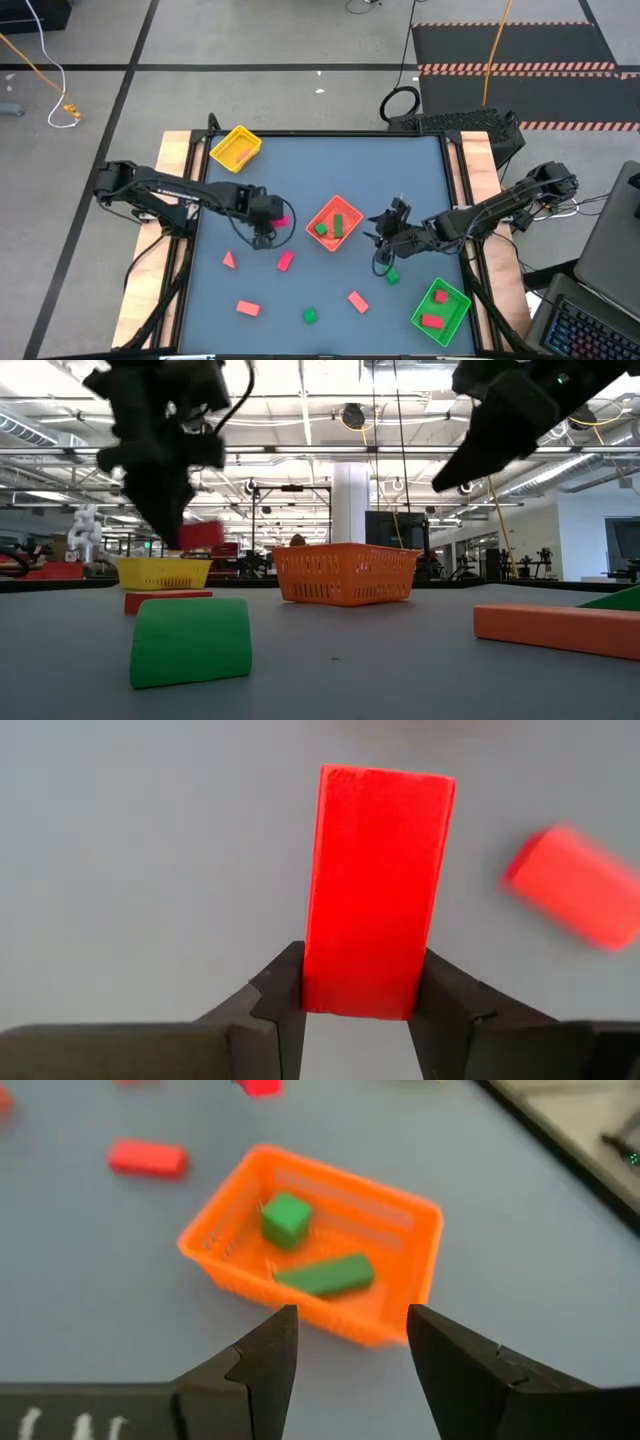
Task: Sort & place blocks by color
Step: Put the red block into the green bin
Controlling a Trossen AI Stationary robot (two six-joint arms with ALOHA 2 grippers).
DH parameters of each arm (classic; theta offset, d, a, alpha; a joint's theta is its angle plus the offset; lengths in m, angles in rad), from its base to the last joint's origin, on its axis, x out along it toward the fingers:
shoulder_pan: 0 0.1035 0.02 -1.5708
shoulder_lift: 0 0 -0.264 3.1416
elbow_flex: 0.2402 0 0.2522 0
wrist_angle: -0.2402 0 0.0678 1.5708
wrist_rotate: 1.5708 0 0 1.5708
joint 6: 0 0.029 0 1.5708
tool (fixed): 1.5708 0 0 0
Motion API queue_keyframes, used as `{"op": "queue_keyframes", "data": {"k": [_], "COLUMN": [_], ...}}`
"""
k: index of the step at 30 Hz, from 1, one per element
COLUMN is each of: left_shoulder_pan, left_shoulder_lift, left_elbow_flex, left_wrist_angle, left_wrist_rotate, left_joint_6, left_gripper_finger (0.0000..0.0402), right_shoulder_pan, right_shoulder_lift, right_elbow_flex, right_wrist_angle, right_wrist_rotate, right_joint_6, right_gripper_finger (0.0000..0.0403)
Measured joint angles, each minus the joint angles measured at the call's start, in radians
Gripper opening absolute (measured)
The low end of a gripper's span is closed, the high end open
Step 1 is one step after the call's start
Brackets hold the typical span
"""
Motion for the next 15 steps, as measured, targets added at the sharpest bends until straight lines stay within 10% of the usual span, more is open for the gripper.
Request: {"op": "queue_keyframes", "data": {"k": [15], "left_shoulder_pan": [-0.057], "left_shoulder_lift": [-0.001], "left_elbow_flex": [0.142], "left_wrist_angle": [0.376], "left_wrist_rotate": [-0.004], "left_joint_6": [0.165], "left_gripper_finger": [0.013], "right_shoulder_pan": [-0.01], "right_shoulder_lift": [0.049], "right_elbow_flex": [0.001], "right_wrist_angle": [0.606], "right_wrist_rotate": [-0.026], "right_joint_6": [-0.508], "right_gripper_finger": [0.024]}}
